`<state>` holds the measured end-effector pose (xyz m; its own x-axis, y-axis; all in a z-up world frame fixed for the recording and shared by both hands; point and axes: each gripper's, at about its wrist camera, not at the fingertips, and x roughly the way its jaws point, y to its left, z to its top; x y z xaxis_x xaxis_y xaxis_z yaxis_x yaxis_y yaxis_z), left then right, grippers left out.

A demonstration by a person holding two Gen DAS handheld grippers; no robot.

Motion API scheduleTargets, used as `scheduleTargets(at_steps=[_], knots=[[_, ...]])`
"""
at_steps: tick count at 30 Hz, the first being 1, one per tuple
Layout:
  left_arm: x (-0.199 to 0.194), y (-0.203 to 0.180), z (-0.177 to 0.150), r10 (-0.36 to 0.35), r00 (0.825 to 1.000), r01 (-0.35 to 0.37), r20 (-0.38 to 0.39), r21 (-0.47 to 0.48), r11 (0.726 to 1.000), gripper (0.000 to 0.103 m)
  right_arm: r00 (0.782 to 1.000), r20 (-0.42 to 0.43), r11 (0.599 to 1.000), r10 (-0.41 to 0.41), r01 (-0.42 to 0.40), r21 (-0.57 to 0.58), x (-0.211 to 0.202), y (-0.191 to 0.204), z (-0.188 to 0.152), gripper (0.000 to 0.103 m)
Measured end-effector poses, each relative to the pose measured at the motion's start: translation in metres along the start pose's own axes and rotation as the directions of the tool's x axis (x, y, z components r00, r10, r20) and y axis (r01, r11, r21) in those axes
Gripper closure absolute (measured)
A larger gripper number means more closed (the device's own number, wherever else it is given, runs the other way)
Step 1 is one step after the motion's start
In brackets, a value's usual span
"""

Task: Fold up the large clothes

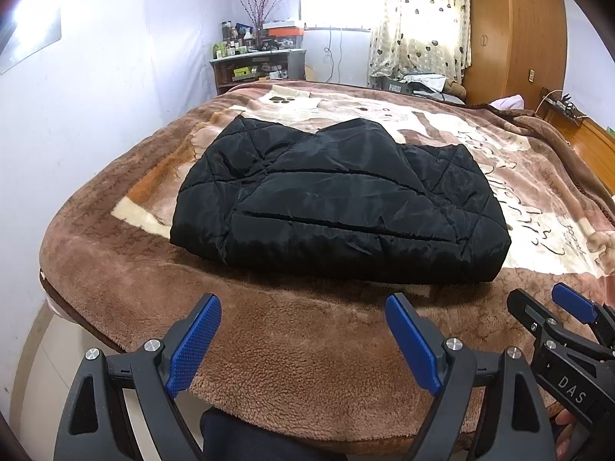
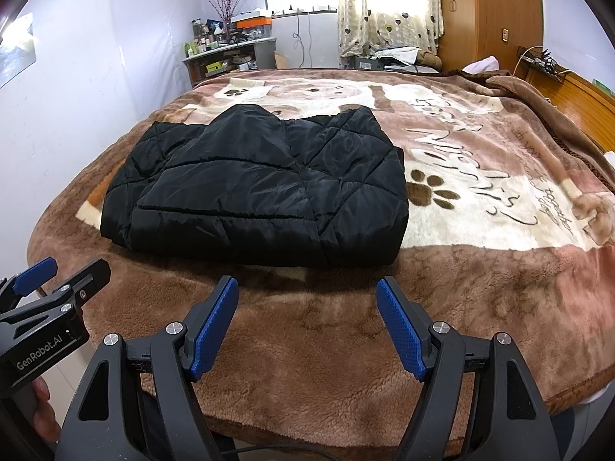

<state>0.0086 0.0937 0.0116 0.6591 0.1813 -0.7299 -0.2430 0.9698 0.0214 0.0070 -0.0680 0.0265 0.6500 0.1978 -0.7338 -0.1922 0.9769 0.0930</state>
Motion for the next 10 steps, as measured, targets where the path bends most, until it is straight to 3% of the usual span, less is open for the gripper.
scheduleTargets(at_steps=[10], knots=[[0.0009,-0.0030,-0.0009,-0.003,1.000,0.003,-0.002,-0.006,1.000,0.016,1.000,-0.006,1.000,0.000,0.000,0.005,-0.0002,0.0000,-0.0011,0.029]])
